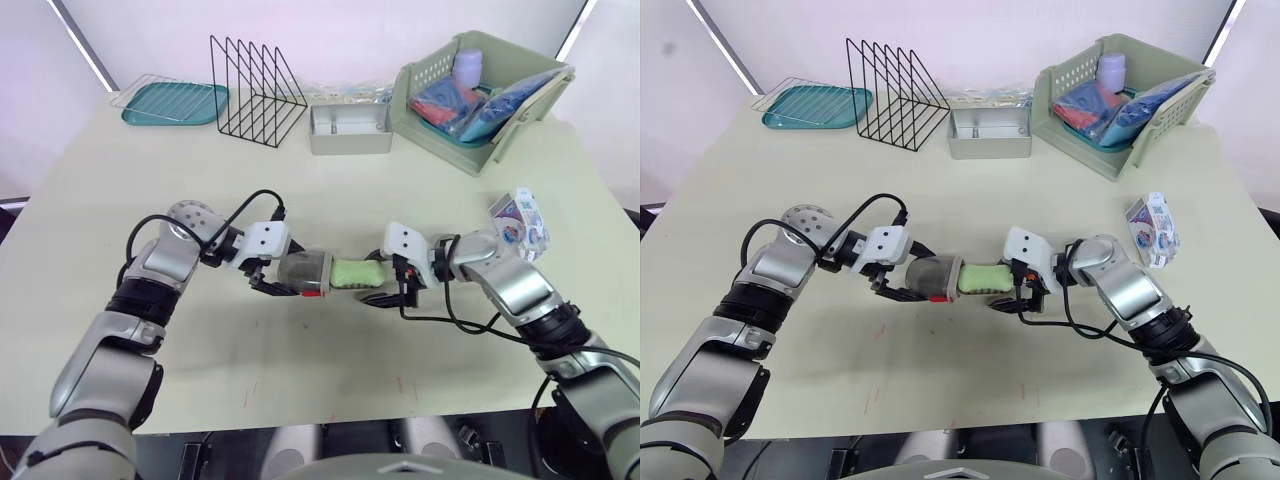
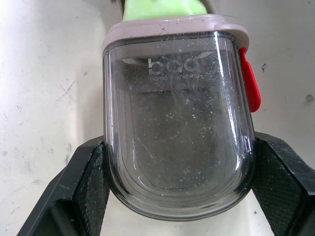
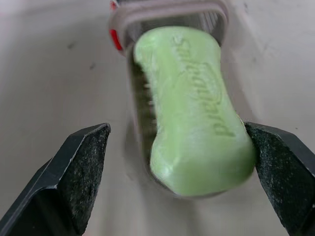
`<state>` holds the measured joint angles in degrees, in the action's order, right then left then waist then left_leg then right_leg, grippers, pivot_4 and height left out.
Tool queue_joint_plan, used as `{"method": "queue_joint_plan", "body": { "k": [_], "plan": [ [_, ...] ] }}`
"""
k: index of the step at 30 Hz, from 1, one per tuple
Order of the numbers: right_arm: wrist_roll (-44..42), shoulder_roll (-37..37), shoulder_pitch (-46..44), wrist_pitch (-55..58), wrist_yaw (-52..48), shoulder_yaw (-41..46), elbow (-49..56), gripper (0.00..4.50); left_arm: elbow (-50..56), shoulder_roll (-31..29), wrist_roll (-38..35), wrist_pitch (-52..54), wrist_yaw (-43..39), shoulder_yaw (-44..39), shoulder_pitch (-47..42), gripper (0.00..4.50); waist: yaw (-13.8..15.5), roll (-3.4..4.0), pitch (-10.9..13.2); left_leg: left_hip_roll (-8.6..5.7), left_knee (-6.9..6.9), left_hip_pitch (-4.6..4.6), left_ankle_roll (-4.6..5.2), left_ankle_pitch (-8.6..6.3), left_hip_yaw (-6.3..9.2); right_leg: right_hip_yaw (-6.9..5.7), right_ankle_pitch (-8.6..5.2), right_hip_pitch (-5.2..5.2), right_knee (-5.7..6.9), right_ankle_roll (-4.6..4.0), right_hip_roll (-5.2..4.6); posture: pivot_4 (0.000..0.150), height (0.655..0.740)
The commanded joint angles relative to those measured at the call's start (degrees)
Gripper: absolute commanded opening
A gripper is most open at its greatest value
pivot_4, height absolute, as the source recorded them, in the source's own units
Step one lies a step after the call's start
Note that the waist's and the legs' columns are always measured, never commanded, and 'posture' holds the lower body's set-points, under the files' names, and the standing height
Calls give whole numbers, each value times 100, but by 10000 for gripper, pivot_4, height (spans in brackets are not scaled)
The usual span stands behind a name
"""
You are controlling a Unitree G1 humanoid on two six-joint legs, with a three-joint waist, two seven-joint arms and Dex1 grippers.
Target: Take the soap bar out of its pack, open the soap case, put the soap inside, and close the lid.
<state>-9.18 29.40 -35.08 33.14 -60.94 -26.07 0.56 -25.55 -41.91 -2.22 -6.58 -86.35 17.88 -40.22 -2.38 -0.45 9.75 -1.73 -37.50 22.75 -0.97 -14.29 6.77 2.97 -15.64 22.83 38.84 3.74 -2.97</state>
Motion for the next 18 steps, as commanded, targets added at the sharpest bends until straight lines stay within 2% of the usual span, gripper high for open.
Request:
{"method": "queue_joint_plan", "body": {
  "k": [1,11,12,15,17,18],
  "plan": [
    [112,-76,-76,-153,34,33,-58,45000,129,-18,44,-1,63,-64,35,34368,-5,0,0,0,0,0,0,0,-2,1,0,0,0,0,0,1500,7400],
    [327,-67,-31,-467,-59,-1,-232,45000,220,-30,54,66,69,-72,29,34368,-7,0,0,0,0,-1,0,0,0,0,0,0,1,0,0,1500,7400],
    [352,-65,-32,-487,-65,-5,-244,41016,233,-27,49,80,69,-73,28,34368,-7,0,0,0,0,-1,0,0,0,0,0,0,1,0,0,1500,7400],
    [376,-64,-24,-508,-97,0,-235,35774,261,-24,40,103,76,-76,36,34368,-4,0,0,0,0,-1,0,0,-1,0,0,0,1,0,0,1500,7400],
    [383,-48,-8,-482,-122,7,-149,28151,296,-29,32,126,82,-82,59,34368,-7,0,0,0,0,-1,0,0,-1,0,0,0,0,0,0,1500,7400],
    [381,-42,-7,-454,-134,15,-103,28151,312,-30,28,136,86,-86,68,34368,-7,0,0,0,0,-1,0,0,0,0,0,0,0,0,0,1500,7400]
  ]
}}
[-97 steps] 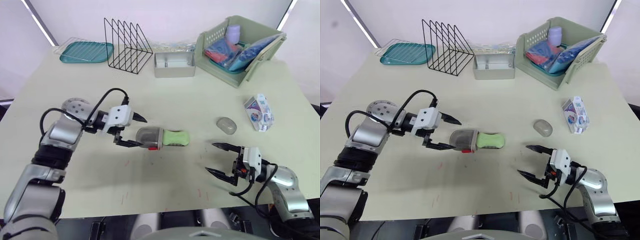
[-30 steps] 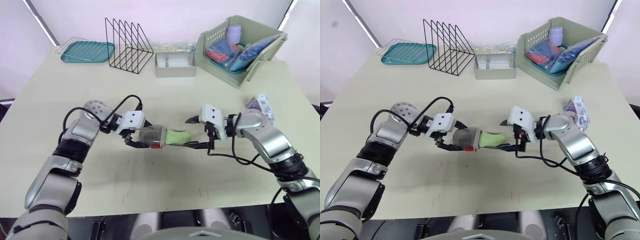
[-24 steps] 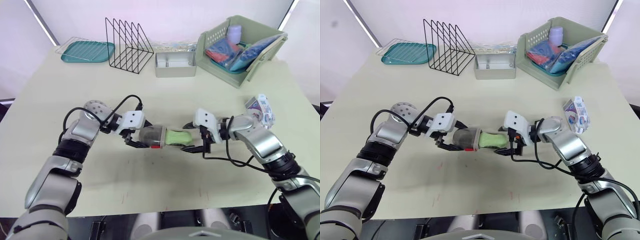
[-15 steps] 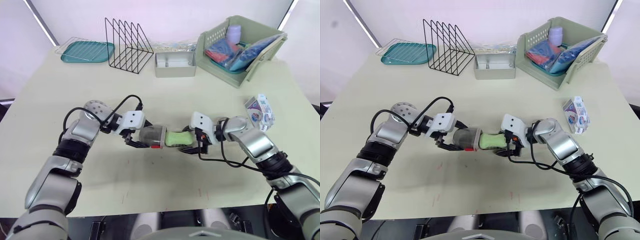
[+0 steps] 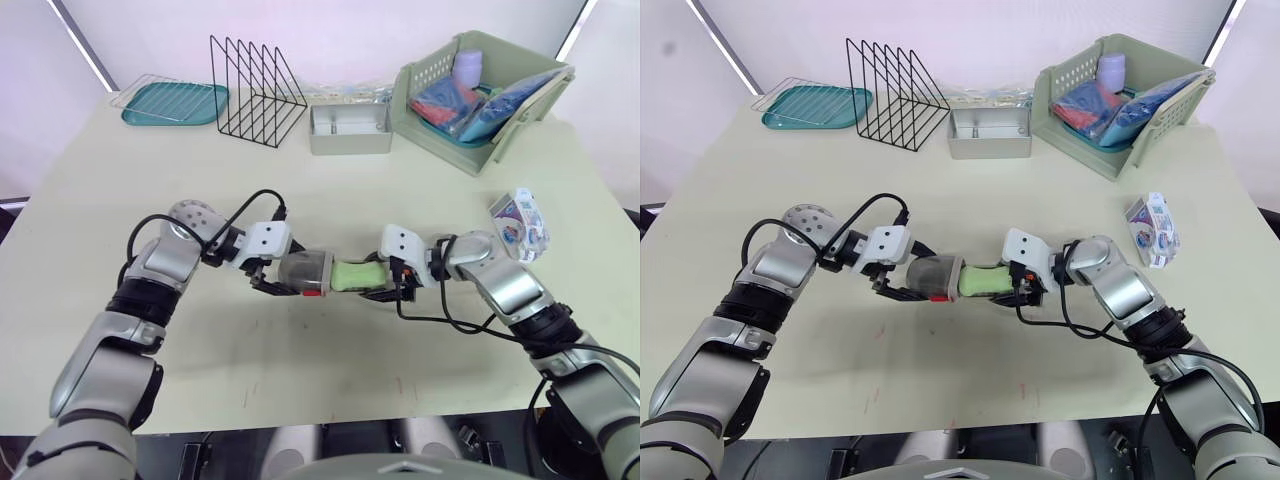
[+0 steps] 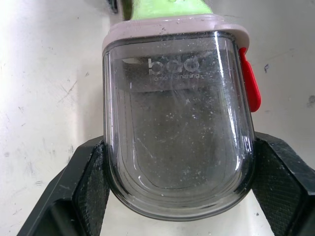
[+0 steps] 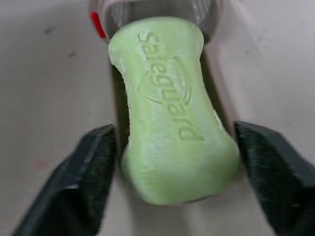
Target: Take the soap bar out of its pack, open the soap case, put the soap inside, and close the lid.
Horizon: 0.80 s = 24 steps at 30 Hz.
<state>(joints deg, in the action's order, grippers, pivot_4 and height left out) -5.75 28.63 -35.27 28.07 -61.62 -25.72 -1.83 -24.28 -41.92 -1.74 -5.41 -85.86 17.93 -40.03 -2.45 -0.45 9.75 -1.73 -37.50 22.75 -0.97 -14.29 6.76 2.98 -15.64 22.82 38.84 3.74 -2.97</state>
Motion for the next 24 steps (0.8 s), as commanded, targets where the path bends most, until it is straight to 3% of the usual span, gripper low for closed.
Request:
{"method": "queue_joint_plan", "body": {
  "k": [1,24],
  "plan": [
    [27,40,8,92,-81,-11,183,28151,209,-29,-38,41,37,-101,62,34368,1,0,0,0,0,0,0,0,0,0,0,0,0,0,0,1500,7400],
    [27,161,-572,1069,-232,-82,834,28151,502,455,-115,278,301,-109,44,34368,-4,0,0,1,0,8,0,0,-3,1,0,12,1,0,-1,1500,7400]
  ]
}}
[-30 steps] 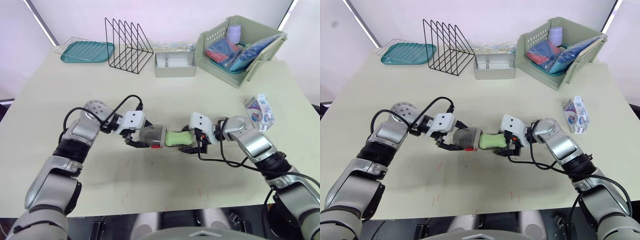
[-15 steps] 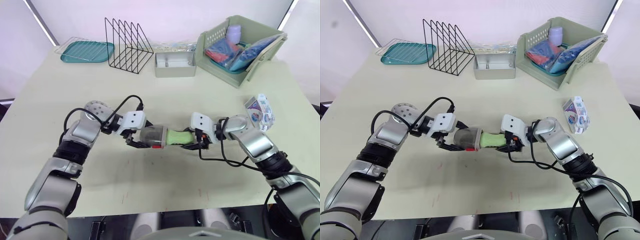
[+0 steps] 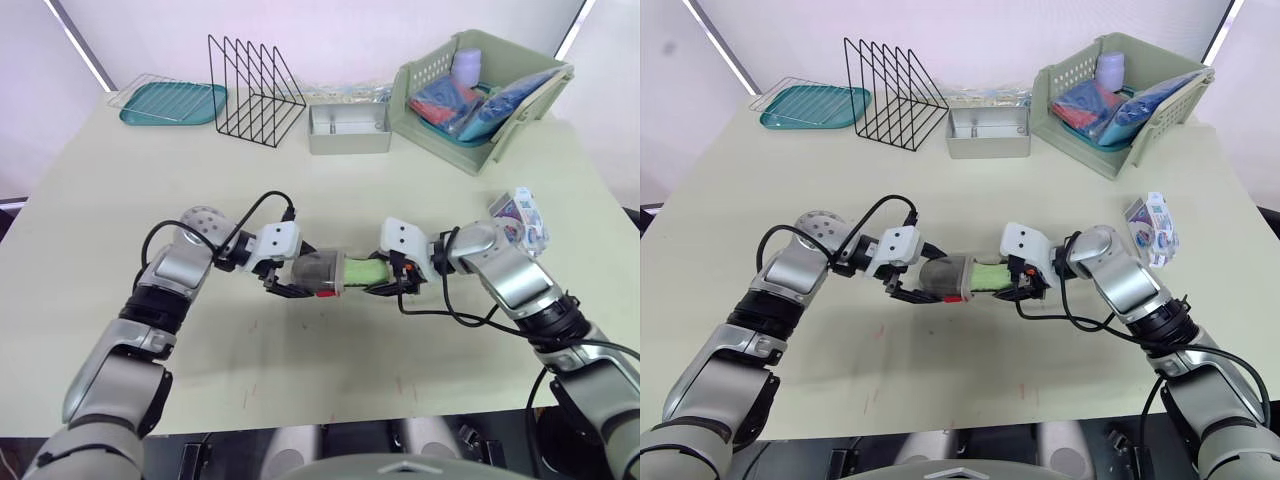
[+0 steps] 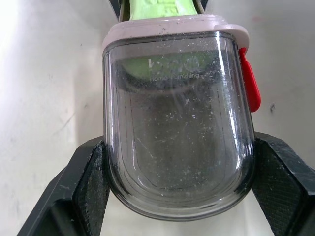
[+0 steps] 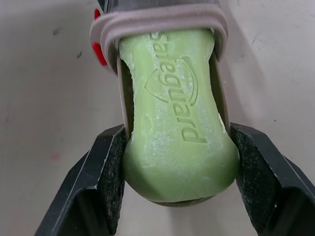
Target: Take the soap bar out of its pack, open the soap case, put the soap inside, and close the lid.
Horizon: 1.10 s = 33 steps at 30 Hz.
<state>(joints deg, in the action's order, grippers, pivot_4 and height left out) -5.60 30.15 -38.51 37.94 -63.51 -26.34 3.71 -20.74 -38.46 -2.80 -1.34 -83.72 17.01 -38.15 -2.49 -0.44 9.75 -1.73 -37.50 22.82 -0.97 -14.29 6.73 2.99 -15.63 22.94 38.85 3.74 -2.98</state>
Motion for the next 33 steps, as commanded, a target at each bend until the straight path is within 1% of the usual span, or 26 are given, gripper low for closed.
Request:
{"method": "queue_joint_plan", "body": {
  "k": [1,5,8,9,10,11,12,18,24,25,26,28,29,32,33],
  "plan": [
    [51,33,-302,132,-54,-66,288,28151,148,185,-4,-126,138,-7,-174,34368,0,0,0,0,0,0,0,0,0,0,0,0,0,0,0,1500,7400],
    [160,88,-506,340,-12,-152,337,28151,224,503,-17,-27,358,0,-222,34368,0,0,0,-1,0,1,0,0,0,0,0,1,-1,0,-1,1500,7400],
    [47,161,-572,580,-59,-84,503,28151,242,590,32,-23,469,37,-161,34368,1,0,0,0,0,1,0,0,0,0,0,1,0,0,-1,1500,7400],
    [-18,189,-573,682,-84,-53,577,31639,245,595,49,-29,483,41,-138,34368,1,0,0,-1,0,2,0,0,2,-1,0,1,-1,0,-1,1500,7400],
    [-92,239,-561,745,-143,-28,673,36661,258,593,59,-23,490,44,-111,34368,0,0,0,0,0,2,0,0,2,-1,0,1,-1,0,-1,1500,7400],
    [-154,298,-551,776,-211,-16,751,40159,263,588,66,-20,492,45,-93,34368,-1,0,0,0,0,2,0,0,2,-1,0,1,-1,0,-1,1500,7400],
    [-210,374,-533,798,-285,-7,836,44692,270,575,72,-20,495,51,-73,34368,-1,0,0,0,0,2,0,0,0,1,0,1,-1,0,-1,1500,7400],
    [-277,762,-394,522,-374,157,895,44692,263,514,108,-32,523,77,-43,34368,3,0,0,0,0,2,0,0,0,-1,0,1,-1,0,-2,1500,7400],
    [-224,1170,-126,154,-304,468,601,44692,370,432,79,-27,533,58,48,34368,9,0,0,-1,0,2,0,0,-2,-1,0,0,-1,0,-4,1500,7400],
    [-192,1212,-71,71,-293,470,583,39686,403,410,69,-30,531,55,83,34368,6,-1,0,-1,0,2,0,0,-2,-1,0,0,-1,0,-4,1500,7400],
    [-167,1235,-22,-10,-281,462,578,36569,431,393,58,-30,531,52,109,34368,-3,0,0,-1,1,2,0,0,-3,0,0,0,-2,0,-4,1500,7400],
    [-155,1157,82,-129,-192,448,597,28331,476,359,39,-29,529,51,150,34368,-20,-1,0,1,2,1,0,0,-6,2,0,2,-1,0,-3,1500,7400],
    [-142,1046,137,-170,-79,432,622,22760,491,343,33,-32,533,49,167,34368,-22,0,0,3,4,0,0,0,-5,1,0,1,-1,0,-1,1500,7400],
    [-79,852,236,-292,107,386,664,12288,539,320,17,-7,567,31,186,34368,-21,0,0,3,4,-1,0,0,-6,2,0,2,-1,0,-1,1500,7400],
    [-53,804,256,-348,138,362,671,8147,558,316,9,10,577,21,189,34368,-8,0,0,2,4,0,0,0,-6,2,0,2,-1,0,-2,1500,7400]
  ]
}}
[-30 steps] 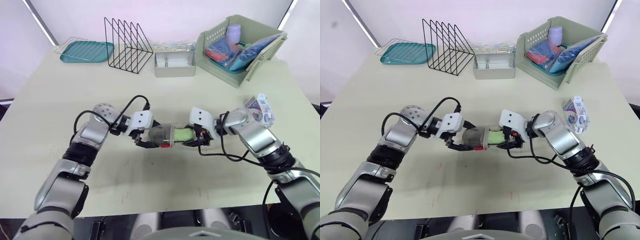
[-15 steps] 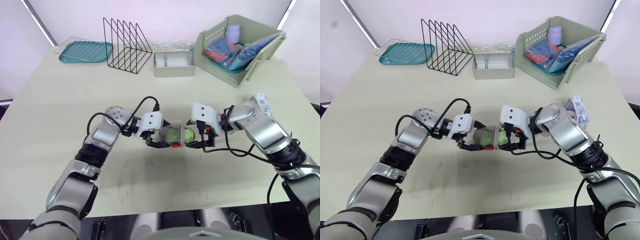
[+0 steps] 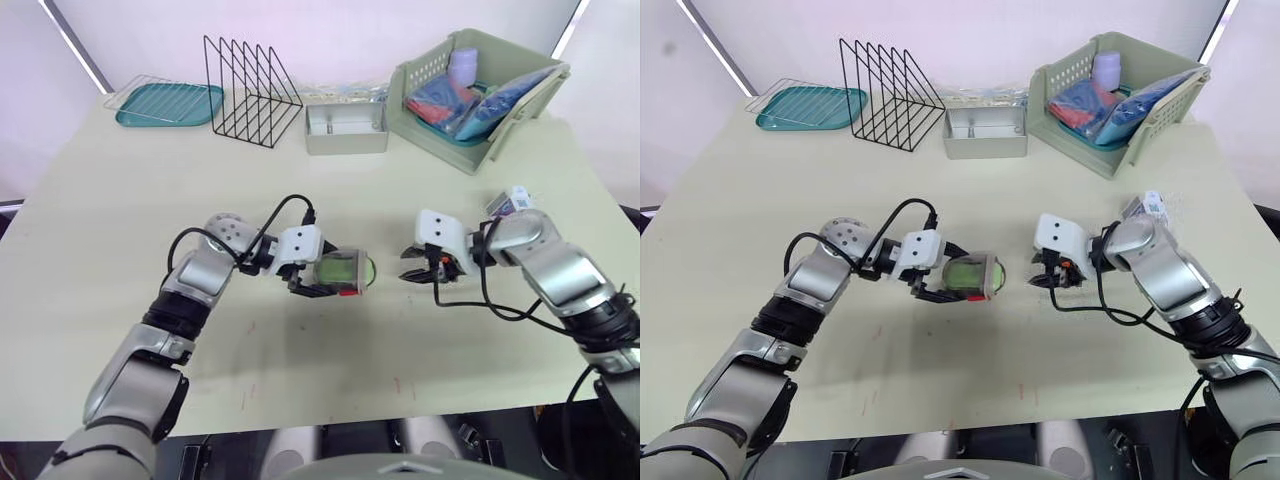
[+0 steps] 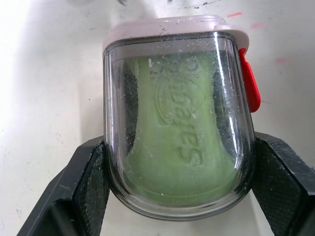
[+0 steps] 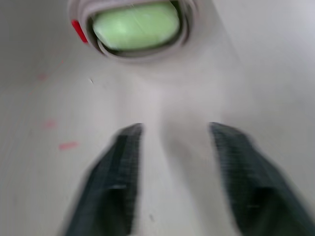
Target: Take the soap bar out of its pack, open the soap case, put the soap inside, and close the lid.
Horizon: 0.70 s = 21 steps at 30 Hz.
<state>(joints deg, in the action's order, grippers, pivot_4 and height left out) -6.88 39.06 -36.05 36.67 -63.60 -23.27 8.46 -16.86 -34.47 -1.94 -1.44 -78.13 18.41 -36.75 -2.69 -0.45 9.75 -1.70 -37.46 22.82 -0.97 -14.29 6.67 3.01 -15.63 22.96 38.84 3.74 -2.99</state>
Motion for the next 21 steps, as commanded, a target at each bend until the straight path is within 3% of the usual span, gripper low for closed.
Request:
{"method": "queue_joint_plan", "body": {
  "k": [1,2,10,21],
  "plan": [
    [95,-122,26,-262,169,40,198,4424,183,-87,-84,32,26,-124,50,34368,16,0,0,-1,0,1,0,0,0,0,0,0,0,0,-1,1500,7400],
    [114,-160,32,-282,185,8,212,856,196,-91,-89,37,35,-126,56,34368,19,0,0,-1,-1,1,0,0,0,0,0,0,-1,0,-1,1500,7400],
    [188,-504,-36,-289,259,-152,169,856,253,-61,-89,61,142,-96,21,34368,20,0,0,-2,-1,1,0,0,2,-1,0,-1,0,0,-1,1500,7400],
    [360,-435,-53,-561,132,-216,27,856,244,2,-74,21,218,-84,3,34368,27,0,0,-3,-1,1,0,0,2,-2,0,-1,-1,0,-2,1500,7400]
  ]
}}
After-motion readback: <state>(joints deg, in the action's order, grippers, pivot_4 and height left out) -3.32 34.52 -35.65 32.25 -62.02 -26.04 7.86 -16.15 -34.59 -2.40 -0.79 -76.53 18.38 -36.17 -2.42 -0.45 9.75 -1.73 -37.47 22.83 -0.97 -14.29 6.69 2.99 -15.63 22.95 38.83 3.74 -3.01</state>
